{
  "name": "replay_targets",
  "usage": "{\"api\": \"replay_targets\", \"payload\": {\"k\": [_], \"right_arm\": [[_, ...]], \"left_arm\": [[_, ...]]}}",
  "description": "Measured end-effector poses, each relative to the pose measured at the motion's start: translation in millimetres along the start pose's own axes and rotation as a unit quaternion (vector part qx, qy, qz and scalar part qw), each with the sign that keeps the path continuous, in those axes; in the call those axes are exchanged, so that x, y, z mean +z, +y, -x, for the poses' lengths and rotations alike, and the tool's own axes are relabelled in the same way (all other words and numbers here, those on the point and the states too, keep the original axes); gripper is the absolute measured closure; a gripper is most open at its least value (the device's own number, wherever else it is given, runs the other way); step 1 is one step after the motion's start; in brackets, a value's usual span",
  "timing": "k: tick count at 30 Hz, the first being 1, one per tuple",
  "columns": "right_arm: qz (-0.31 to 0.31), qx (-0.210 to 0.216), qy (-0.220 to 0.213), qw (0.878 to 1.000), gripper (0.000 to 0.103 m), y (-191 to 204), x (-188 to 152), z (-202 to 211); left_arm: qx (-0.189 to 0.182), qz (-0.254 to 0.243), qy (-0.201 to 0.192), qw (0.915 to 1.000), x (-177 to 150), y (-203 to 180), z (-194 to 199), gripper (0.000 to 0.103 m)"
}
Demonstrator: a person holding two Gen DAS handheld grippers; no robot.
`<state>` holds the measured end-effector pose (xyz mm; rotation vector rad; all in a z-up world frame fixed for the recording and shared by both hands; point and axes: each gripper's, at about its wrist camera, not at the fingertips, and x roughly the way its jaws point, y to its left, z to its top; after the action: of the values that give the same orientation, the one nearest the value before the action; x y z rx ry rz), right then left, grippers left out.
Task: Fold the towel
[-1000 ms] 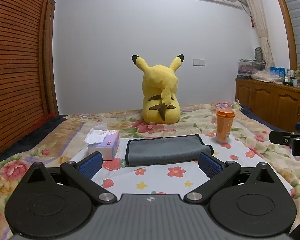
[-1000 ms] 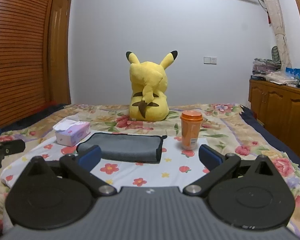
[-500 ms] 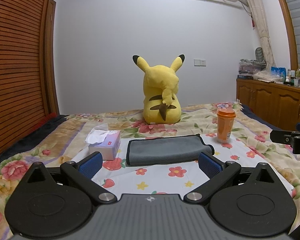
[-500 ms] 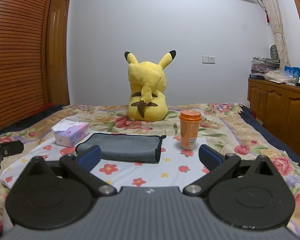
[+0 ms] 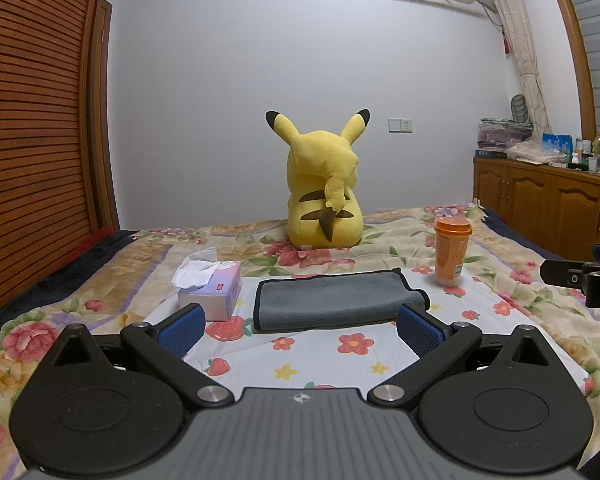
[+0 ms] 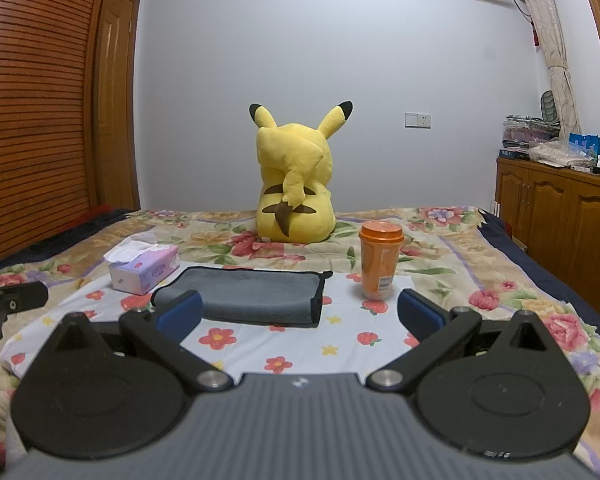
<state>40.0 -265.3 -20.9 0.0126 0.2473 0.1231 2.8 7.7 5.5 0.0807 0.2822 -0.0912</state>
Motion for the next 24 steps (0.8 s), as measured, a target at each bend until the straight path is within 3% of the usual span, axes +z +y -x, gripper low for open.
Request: {"api": "replay_targets", "payload": {"k": [24], "right_arm": [[0.0, 0.0, 0.0, 1.0, 0.0, 0.8, -0.1, 0.6]], "left_arm": [[0.0, -0.001, 0.0, 1.0, -0.2, -0.1, -0.2, 0.0]]}}
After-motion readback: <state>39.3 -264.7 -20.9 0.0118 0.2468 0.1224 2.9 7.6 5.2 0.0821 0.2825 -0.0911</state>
